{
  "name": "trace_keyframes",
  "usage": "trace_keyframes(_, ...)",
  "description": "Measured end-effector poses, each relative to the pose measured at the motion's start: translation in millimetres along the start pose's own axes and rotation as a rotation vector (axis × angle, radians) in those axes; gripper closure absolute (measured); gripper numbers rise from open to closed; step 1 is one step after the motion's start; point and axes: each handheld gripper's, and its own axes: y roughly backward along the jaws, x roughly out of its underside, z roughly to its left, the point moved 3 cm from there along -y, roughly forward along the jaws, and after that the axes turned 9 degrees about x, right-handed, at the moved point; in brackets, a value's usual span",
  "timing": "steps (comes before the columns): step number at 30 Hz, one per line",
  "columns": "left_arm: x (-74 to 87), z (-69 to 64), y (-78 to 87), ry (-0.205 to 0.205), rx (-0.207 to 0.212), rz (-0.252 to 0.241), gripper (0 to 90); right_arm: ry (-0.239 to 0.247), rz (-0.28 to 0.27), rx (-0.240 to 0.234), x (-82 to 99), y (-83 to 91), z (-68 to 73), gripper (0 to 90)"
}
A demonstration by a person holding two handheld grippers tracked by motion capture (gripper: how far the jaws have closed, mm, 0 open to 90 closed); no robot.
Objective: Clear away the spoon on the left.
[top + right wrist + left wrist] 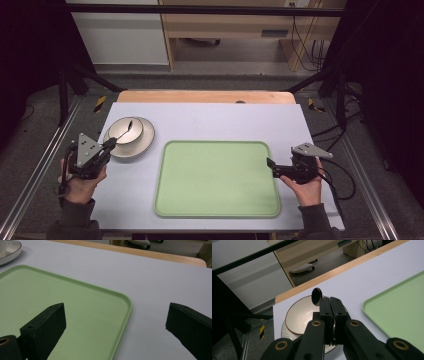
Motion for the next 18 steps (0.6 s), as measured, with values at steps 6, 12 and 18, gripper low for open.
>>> trace_keyframes(6, -6.5, -10.0, 2.9, -0.026, 0.013, -0.013, 88.6, -0.003, 0.001, 0.000, -0.2, 0.3, -0.1, 3.3)
trace_keyframes(12, -10.2, -17.7, 3.5, -0.050, 0.029, -0.017, 88.6, -0.008, 0.000, -0.001, -0.5, 1.0, -0.3, 3.3)
trace_keyframes(18, -12.8, -26.5, 2.2, -0.068, 0.045, -0.019, 88.7, -0.006, 0.003, 0.000, -0.2, 0.8, 0.0, 3.3)
